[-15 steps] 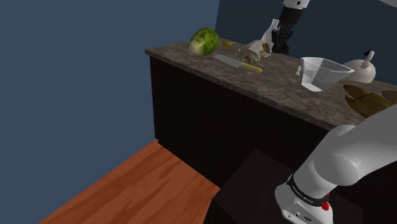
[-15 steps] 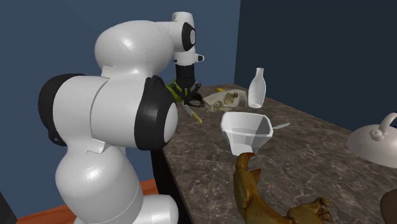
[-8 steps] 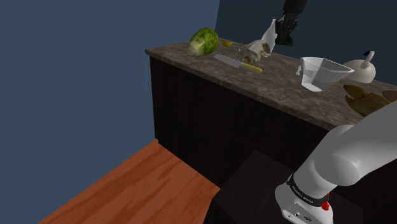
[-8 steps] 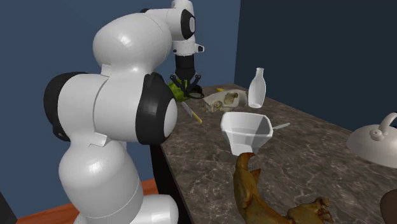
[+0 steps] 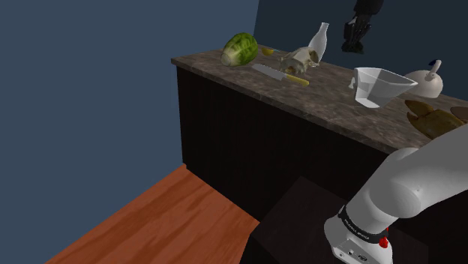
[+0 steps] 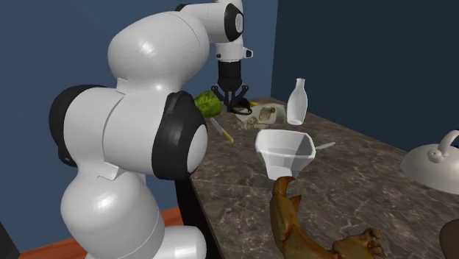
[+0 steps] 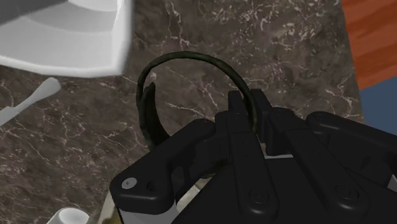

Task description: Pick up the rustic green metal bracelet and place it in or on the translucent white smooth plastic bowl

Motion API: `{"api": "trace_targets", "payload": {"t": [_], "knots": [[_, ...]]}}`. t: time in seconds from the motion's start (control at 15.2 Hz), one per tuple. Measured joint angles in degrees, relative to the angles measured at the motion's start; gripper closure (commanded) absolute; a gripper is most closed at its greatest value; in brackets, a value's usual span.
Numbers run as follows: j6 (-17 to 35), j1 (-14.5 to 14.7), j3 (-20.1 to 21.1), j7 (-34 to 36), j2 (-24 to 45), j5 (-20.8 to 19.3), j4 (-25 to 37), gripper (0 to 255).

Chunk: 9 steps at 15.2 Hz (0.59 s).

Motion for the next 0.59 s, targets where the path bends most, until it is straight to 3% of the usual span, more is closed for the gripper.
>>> {"api": "trace_targets", "payload": {"t": [0.59], "knots": [[-0.2, -3.5, -7.7, -11.3, -3.7, -4.1, -1.5, 255]]}}
